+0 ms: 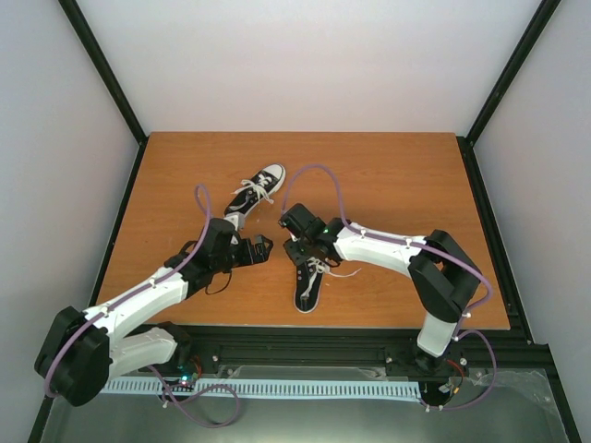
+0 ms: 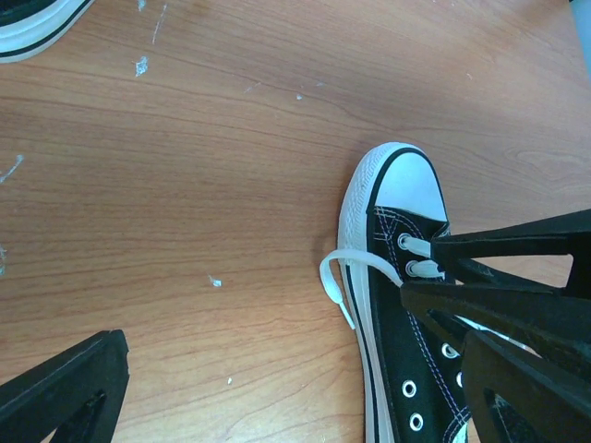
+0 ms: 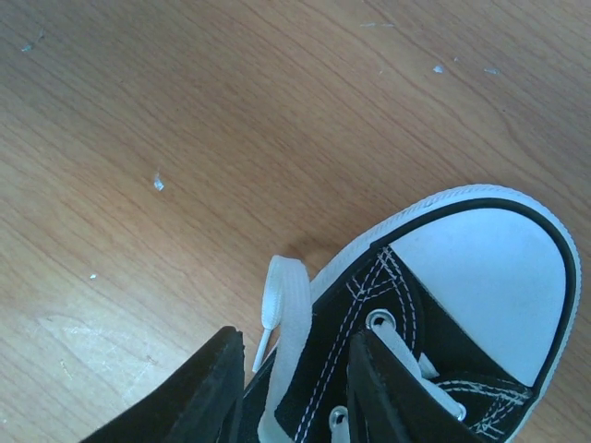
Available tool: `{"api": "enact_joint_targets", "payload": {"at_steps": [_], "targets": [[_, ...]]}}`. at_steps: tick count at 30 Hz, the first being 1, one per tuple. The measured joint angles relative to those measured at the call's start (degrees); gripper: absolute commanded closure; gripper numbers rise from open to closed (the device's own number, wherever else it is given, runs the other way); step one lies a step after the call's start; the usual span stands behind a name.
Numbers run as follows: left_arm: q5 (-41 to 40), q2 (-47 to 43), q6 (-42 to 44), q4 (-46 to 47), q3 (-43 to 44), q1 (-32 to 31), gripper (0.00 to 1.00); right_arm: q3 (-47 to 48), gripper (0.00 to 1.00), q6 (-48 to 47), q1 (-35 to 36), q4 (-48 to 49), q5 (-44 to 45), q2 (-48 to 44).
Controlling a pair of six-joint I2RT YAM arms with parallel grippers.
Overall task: Tie the shoes
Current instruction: Adjust the shoelace on the shoelace.
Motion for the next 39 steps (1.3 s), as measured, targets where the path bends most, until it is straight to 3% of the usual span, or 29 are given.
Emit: {"api": "enact_joint_targets", "payload": {"at_steps": [8, 12, 15, 24, 28, 32, 39], "targets": [[0.0, 0.1, 0.0, -0.1, 0.0, 0.0, 0.0, 0.5, 0.69, -0.6, 1.2, -2.1, 1.0, 0.3], [-0.2, 0.1, -0.1, -0.2, 0.0, 0.0, 0.0, 0.6, 0.81, -0.7, 1.4, -2.4, 1.0, 1.6], [-0.5, 0.0, -0.1, -0.2, 0.0, 0.0, 0.0, 0.6, 0.96, -0.5, 1.4, -2.9, 1.0, 2.6], [0.0, 0.4, 0.4, -0.2, 0.1, 0.0, 0.01, 0.6, 0.97, 3.8, 0.7, -3.1, 5.1, -0.8], [2.8, 3.3, 1.8, 0.8, 1.5, 0.0, 0.04, -4.3, 0.97, 8.8, -3.6, -0.3, 5.3, -9.9], [7.4, 6.6, 4.0, 3.0, 4.1, 0.0, 0.07, -13.1, 0.97, 15.1, -12.8, 3.6, 4.5, -18.5], [15.3, 13.1, 8.7, 7.2, 9.3, -3.7, 0.17, -23.9, 0.97, 23.6, -20.5, 6.0, 3.8, -21.8]]}}
